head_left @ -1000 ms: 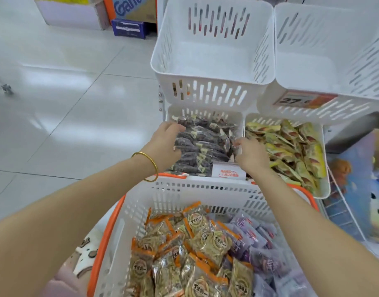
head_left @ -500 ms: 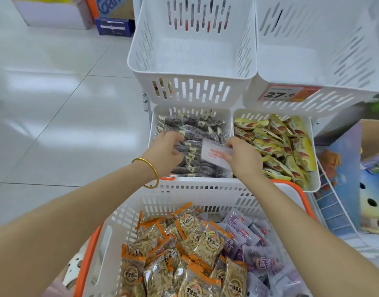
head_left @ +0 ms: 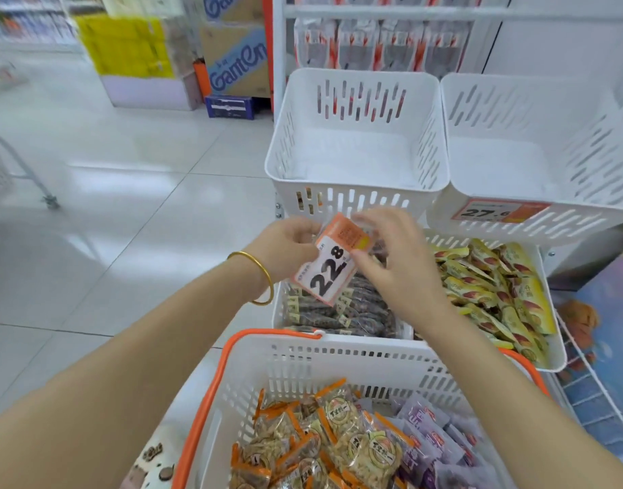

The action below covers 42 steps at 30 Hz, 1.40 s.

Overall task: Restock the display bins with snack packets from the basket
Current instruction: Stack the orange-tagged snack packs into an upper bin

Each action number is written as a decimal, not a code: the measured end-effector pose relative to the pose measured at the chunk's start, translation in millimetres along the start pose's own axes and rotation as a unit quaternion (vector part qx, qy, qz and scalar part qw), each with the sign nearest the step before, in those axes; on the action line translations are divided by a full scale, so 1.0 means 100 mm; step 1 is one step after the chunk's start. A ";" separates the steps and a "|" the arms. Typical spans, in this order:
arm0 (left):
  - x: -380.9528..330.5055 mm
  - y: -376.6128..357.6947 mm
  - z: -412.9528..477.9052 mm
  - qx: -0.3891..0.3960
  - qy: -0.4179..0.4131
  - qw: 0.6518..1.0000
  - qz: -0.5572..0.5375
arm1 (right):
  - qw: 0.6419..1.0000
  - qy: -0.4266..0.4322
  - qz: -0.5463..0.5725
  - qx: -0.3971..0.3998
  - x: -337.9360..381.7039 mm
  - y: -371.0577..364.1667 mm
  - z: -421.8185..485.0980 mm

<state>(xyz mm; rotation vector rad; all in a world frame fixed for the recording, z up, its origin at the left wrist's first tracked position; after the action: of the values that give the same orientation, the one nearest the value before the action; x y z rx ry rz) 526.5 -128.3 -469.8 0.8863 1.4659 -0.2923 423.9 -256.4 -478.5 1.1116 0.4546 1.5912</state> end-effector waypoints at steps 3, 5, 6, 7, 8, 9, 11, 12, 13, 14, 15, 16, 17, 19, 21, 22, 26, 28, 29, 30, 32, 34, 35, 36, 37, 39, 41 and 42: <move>-0.22 0.17 0.02 0.004 -0.093 0.992 0.084 | 0.998 0.039 -0.054 -0.007 0.07 0.07 0.37; -0.32 0.28 0.05 -0.022 -0.140 0.986 0.092 | 0.999 0.036 -0.018 0.013 0.12 0.05 0.58; -0.34 0.35 0.08 -0.049 -0.156 0.982 0.091 | 1.000 0.029 0.000 0.009 0.13 0.03 0.65; -0.33 0.43 0.12 -0.086 -0.169 0.978 0.091 | 1.000 0.016 0.015 -0.009 0.14 0.01 0.72; -0.30 0.50 0.17 -0.126 -0.182 0.970 0.099 | 0.999 -0.002 0.028 -0.037 0.15 0.00 0.77; -0.27 0.57 0.21 -0.162 -0.191 0.962 0.111 | 0.997 -0.019 0.035 -0.065 0.15 -0.01 0.82; -0.18 0.66 0.27 -0.204 -0.173 0.959 0.098 | 0.994 -0.048 0.033 -0.090 0.13 -0.05 0.91; -0.14 0.67 0.29 -0.207 -0.148 0.964 0.076 | 0.994 -0.059 0.025 -0.084 0.12 -0.10 0.94; -0.10 0.67 0.31 -0.201 -0.129 0.970 0.052 | 0.995 -0.069 0.015 -0.074 0.11 -0.15 0.97; -0.08 0.66 0.33 -0.195 -0.115 0.973 0.030 | 0.995 -0.076 0.004 -0.067 0.10 -0.20 0.98; -0.07 0.65 0.35 -0.192 -0.108 0.975 0.011 | 0.995 -0.081 -0.006 -0.065 0.09 -0.24 0.98; -0.07 0.64 0.37 -0.189 -0.105 0.976 -0.003 | 0.994 -0.083 -0.018 -0.066 0.08 -0.27 0.98; -0.06 0.63 0.40 -0.190 -0.103 0.976 -0.011 | 0.994 -0.081 -0.037 -0.067 0.07 -0.30 0.98; -0.06 0.64 0.46 -0.199 -0.096 0.975 -0.018 | 0.991 -0.071 -0.104 -0.056 0.05 -0.35 1.00; -0.05 0.66 0.51 -0.213 -0.091 0.973 -0.020 | 0.984 -0.066 -0.159 -0.035 0.04 -0.39 1.03; -0.04 0.67 0.54 -0.218 -0.090 0.972 -0.020 | 0.982 -0.066 -0.172 -0.029 0.04 -0.39 1.04; 0.00 0.63 0.63 -0.243 -0.068 0.966 -0.061 | 0.979 -0.053 -0.197 -0.014 0.06 -0.39 1.06; 0.03 0.61 0.66 -0.252 -0.055 0.961 -0.103 | 0.979 -0.048 -0.196 -0.014 0.05 -0.39 1.05; 0.03 0.60 0.67 -0.249 -0.049 0.959 -0.124 | 0.981 -0.045 -0.190 -0.019 0.03 -0.39 1.04; 0.04 0.58 0.67 -0.241 -0.044 0.959 -0.141 | 0.982 -0.044 -0.183 -0.026 0.01 -0.38 1.03; 0.05 0.54 0.66 -0.230 -0.036 0.960 -0.157 | 0.983 -0.038 -0.180 -0.028 -0.03 -0.36 1.02; 0.07 0.51 0.66 -0.235 -0.031 0.957 -0.170 | 0.981 -0.029 -0.193 -0.010 -0.06 -0.37 1.02; 0.08 0.50 0.66 -0.236 -0.028 0.955 -0.177 | 0.980 -0.027 -0.199 -0.004 -0.07 -0.37 1.03; 0.08 0.49 0.66 -0.237 -0.026 0.954 -0.181 | 0.978 -0.025 -0.206 -0.001 -0.07 -0.38 1.03; 0.08 0.49 0.66 -0.238 -0.023 0.954 -0.181 | 0.977 -0.023 -0.212 0.000 -0.06 -0.38 1.03; 0.08 0.49 0.64 -0.240 -0.018 0.954 -0.176 | 0.974 -0.019 -0.226 0.002 -0.05 -0.39 1.01; 0.09 0.51 0.59 -0.240 -0.010 0.954 -0.177 | 0.973 -0.017 -0.232 0.003 -0.03 -0.36 0.96; 0.11 0.52 0.54 -0.242 -0.003 0.955 -0.170 | 0.973 -0.017 -0.228 0.000 -0.02 -0.33 0.90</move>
<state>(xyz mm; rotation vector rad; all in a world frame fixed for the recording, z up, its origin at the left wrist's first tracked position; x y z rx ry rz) 602.8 -126.1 -470.0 0.2380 1.5892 -0.1734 517.4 -269.4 -460.5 0.9496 0.6369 1.1659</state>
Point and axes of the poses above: each hand's wrist, its own z-axis towards the middle knuckle, its own y-axis out of the back of the hand, x = y × z, the point moved 3 cm from there along z, towards the middle knuckle, and after that the axes turned 8 degrees about -z, right-handed, at the moved point
